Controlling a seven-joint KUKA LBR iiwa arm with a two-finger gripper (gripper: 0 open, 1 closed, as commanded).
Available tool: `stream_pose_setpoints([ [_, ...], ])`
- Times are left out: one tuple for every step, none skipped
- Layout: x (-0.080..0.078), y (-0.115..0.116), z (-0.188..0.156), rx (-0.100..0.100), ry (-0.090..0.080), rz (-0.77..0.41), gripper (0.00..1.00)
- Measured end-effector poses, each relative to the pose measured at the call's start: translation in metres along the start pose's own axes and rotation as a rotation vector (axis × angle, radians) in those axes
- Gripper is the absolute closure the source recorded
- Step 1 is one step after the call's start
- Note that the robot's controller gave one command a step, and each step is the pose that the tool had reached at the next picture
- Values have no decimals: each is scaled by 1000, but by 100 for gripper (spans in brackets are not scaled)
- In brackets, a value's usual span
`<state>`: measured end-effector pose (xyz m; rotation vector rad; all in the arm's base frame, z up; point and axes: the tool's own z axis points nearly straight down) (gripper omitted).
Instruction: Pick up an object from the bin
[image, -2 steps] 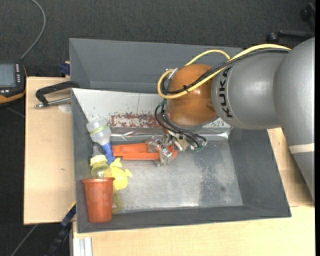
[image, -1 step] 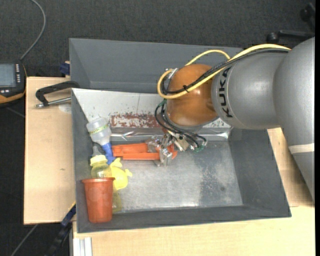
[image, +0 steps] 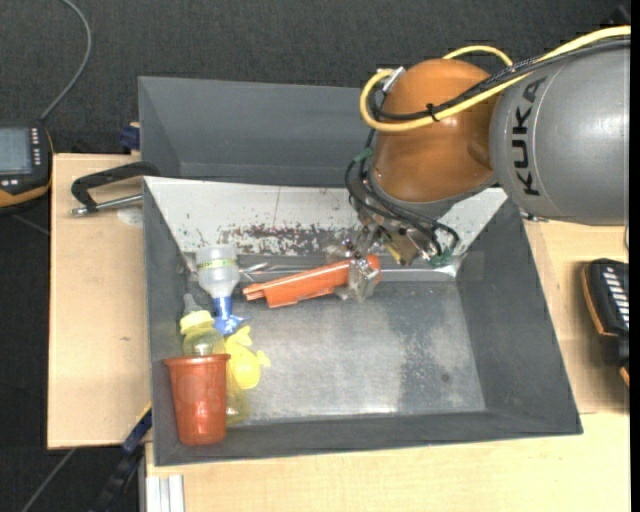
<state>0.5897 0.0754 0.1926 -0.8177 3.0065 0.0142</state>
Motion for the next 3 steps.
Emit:
stream_pose_setpoints([
  [0,0,0,0,0,0,100],
  [2,6,-49,-2,2,1,100],
  [-8,7,-111,0,-4,20,100],
])
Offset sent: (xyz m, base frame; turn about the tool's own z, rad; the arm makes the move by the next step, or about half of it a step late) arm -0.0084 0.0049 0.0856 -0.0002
